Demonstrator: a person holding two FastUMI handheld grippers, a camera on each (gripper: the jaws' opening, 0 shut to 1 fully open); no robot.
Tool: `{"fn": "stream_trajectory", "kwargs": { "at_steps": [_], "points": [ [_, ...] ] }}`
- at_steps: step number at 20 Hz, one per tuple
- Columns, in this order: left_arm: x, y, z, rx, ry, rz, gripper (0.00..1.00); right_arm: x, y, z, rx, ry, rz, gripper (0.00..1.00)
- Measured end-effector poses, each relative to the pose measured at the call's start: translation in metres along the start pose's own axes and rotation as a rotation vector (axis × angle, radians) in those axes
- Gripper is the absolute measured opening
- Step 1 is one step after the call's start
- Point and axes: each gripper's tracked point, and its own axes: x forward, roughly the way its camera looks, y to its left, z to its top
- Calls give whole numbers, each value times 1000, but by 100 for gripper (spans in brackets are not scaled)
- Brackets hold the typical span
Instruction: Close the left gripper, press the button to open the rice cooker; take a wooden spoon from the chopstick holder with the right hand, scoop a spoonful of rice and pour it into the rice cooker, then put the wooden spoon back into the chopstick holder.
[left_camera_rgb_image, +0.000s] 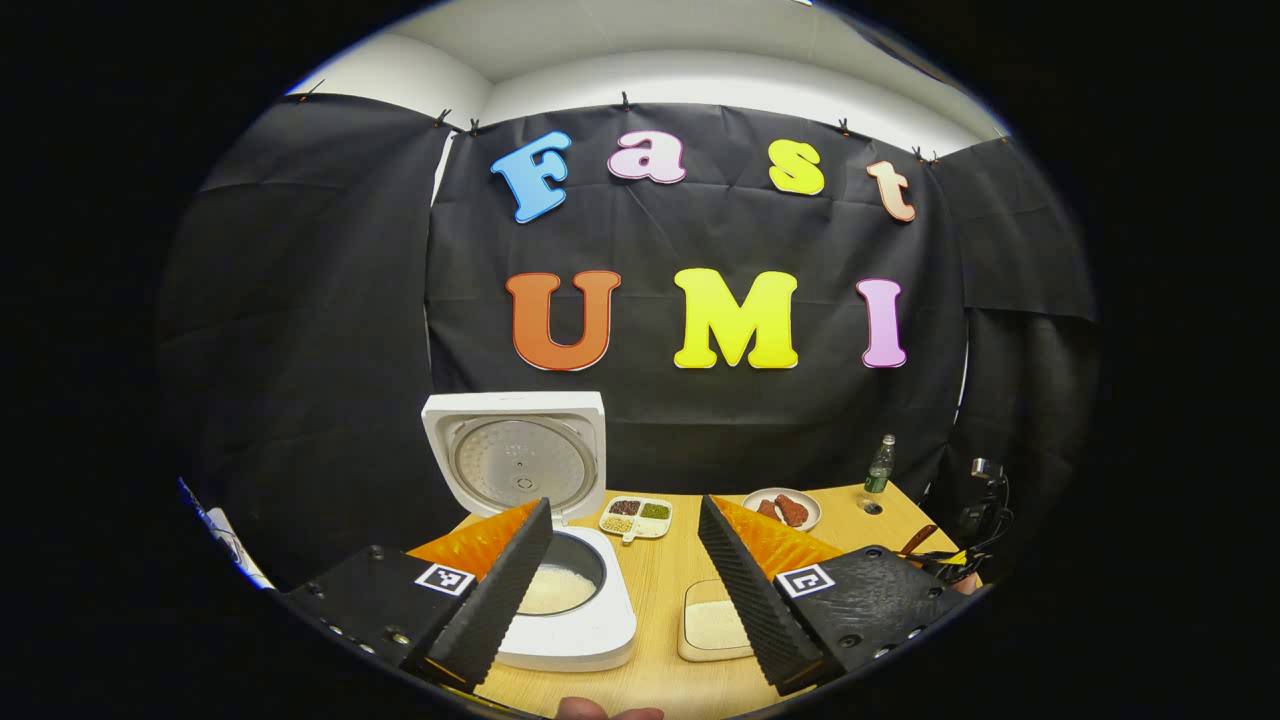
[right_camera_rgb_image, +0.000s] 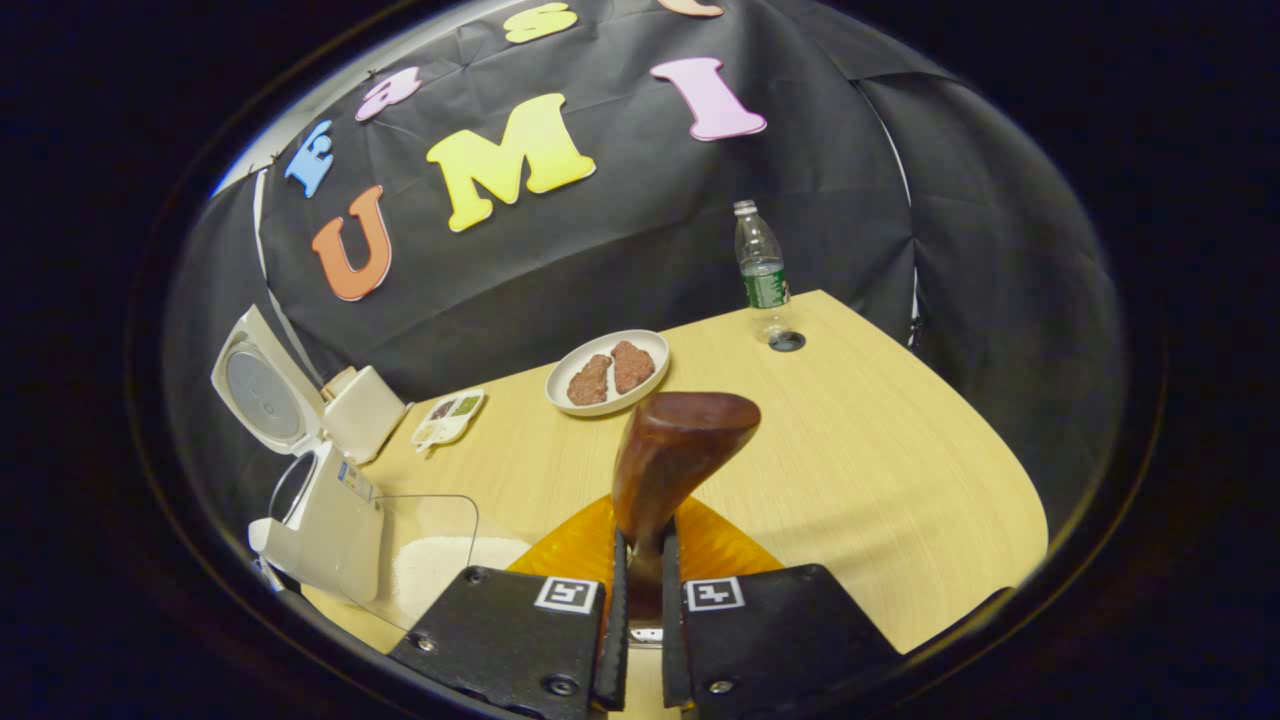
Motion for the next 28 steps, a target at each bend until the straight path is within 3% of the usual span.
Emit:
{"fn": "stream_trajectory", "kwargs": {
  "at_steps": [3,6,7,16,28],
  "points": [
    [2,-1,0,-4,-3,-9,94,-4,0,9,-25,-32,-10,29],
    [6,-2,3,-8,-11,-21,94,-11,-6,19,-54,-56,-46,84],
    [7,-2,3,-11,-14,-25,94,-21,1,19,-58,-63,-57,89],
    [25,5,14,-35,-46,-40,94,-90,-6,74,-66,-178,-118,91],
    [80,40,65,24,-98,-3,94,-166,55,122,-147,-280,-93,99]
  ]
}}
